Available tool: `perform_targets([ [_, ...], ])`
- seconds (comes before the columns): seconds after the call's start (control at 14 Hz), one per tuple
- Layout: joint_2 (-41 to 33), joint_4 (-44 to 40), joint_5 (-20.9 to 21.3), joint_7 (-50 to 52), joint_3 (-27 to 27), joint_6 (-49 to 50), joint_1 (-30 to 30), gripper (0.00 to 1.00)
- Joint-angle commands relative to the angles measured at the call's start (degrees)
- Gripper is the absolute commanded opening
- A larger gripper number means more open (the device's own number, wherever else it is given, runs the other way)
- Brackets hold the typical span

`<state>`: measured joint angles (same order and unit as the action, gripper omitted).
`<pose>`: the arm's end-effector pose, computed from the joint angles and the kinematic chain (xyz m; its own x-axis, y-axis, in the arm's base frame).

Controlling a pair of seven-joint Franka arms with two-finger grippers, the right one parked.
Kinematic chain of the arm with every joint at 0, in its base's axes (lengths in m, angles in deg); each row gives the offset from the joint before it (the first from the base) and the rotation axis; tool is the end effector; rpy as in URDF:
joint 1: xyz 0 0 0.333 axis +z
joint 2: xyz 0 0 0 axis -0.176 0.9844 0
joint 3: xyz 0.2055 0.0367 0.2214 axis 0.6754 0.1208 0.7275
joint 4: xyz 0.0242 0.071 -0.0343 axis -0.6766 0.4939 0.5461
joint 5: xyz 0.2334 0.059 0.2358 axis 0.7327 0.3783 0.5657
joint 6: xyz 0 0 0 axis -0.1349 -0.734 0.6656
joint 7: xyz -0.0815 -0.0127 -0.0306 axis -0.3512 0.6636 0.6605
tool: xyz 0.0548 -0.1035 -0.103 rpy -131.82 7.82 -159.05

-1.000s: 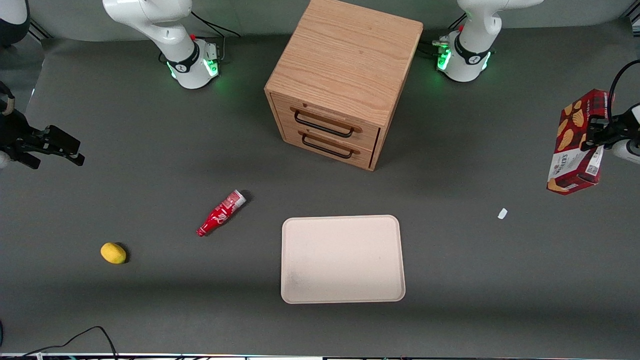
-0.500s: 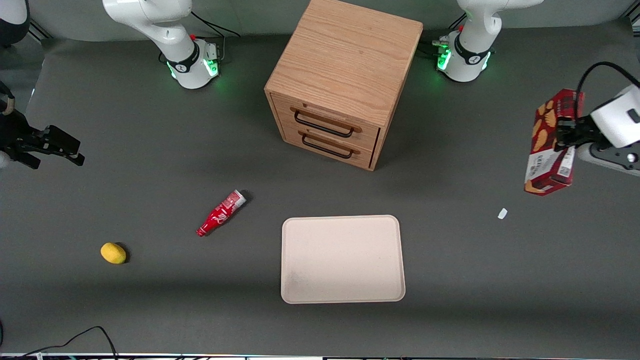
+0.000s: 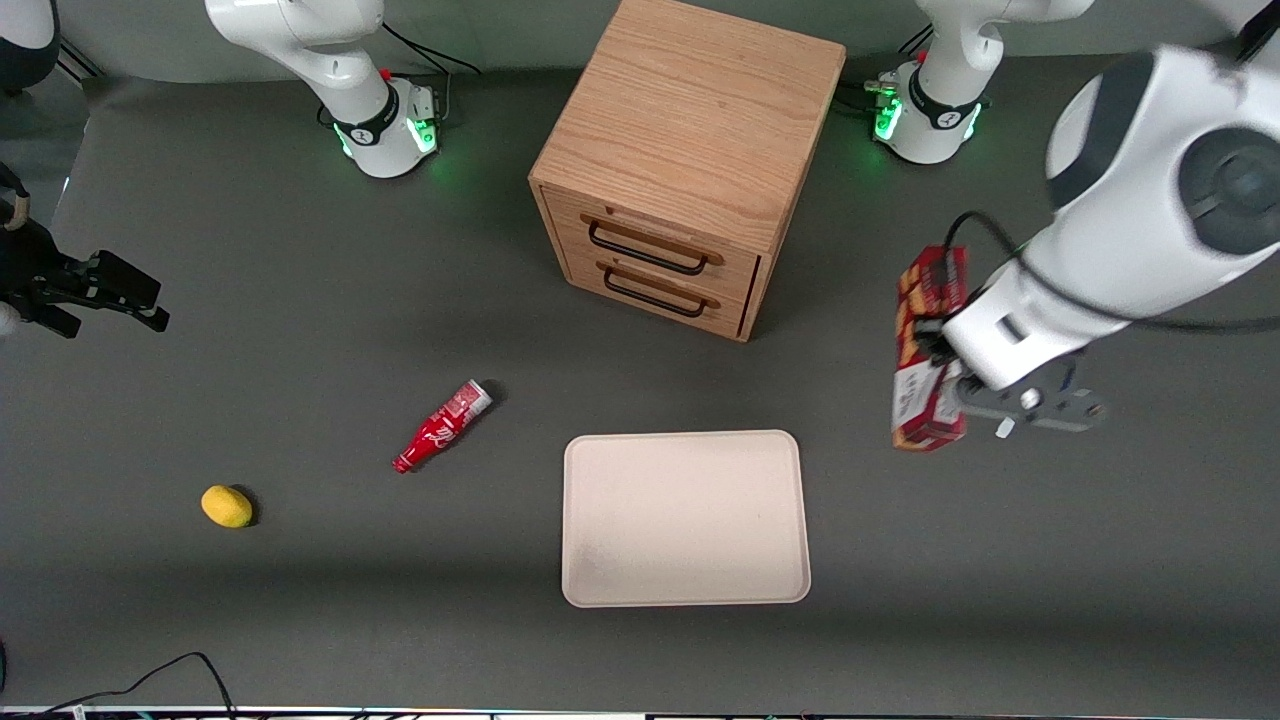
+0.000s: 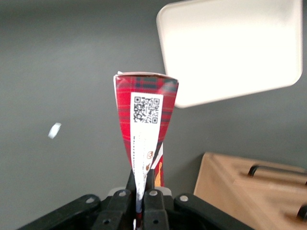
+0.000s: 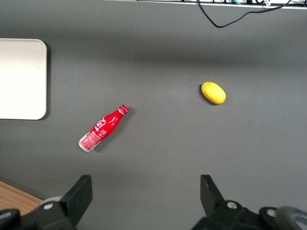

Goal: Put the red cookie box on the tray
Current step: 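Carry the upright box over the white tray with the left gripper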

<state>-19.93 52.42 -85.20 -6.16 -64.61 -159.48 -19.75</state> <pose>0.5727 -0.2026 0.4858 0.9841 -0.1693 -0.0536 -0.1647 -0.9830 0.0815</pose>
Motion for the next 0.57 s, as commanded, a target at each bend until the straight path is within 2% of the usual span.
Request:
perform_targets([
  [0.0,8.94,-9.49,0.94,2.06,0.60,-3.69,-4.43,0.00],
  [0.29,17.11,-14.75,1.03,6.18,0.87,-10.12,-7.25,0.00],
  [0.5,21.86,-15.47,1.81,7.51,0.96,-15.47,-8.05,0.00],
])
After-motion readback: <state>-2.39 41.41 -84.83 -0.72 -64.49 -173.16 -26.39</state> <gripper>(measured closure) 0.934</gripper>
